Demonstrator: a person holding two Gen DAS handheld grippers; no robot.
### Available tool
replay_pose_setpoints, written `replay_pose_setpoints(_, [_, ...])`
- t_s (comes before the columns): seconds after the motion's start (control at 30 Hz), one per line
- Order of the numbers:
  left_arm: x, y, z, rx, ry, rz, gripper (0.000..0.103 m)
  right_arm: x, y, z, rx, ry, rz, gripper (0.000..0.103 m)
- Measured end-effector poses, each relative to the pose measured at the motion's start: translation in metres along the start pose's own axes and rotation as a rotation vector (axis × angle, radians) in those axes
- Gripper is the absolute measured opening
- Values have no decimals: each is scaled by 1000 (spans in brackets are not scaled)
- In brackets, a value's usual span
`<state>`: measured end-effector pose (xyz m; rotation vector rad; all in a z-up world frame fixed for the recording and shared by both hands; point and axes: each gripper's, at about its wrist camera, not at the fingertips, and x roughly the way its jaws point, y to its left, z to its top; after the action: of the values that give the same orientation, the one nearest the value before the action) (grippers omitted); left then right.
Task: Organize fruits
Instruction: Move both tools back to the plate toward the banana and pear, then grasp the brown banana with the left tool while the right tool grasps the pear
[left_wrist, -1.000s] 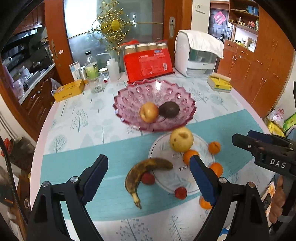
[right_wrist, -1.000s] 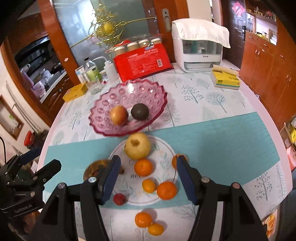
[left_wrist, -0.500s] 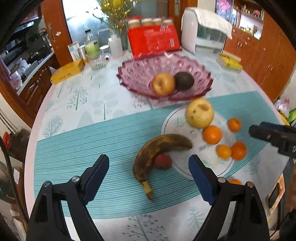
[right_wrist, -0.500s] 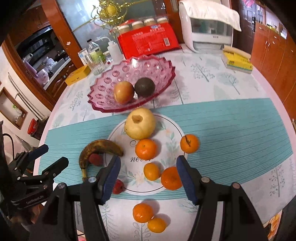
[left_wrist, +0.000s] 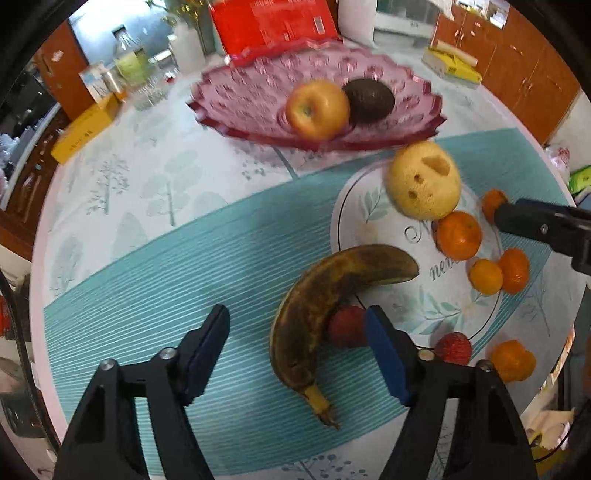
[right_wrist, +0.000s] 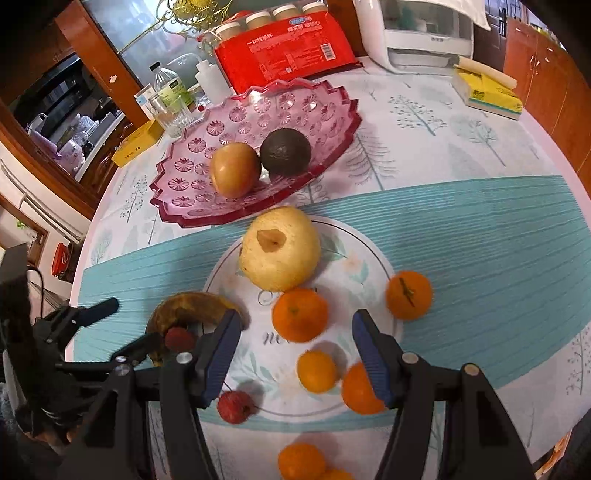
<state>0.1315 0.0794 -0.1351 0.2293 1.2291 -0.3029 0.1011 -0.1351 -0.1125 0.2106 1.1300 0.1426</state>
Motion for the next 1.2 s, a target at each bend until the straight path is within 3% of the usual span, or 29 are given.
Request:
replay_pose_setpoints(0.2, [16,11,12,-15,41,-59,67,15,3,10,9,15,-3,63])
replay_pose_setpoints(0.6, [38,-4,26,79,102,-176,67,34,-1,24,46,30,-6,63])
replay_pose_setpoints(0.8, [45,-9,32,93,118,-191,71,41,3,29,36,31,-13,63])
replay_pose_setpoints(1.2, [53,-34,46,99,142,-138,74,63,25,38,-11,33,-26,68])
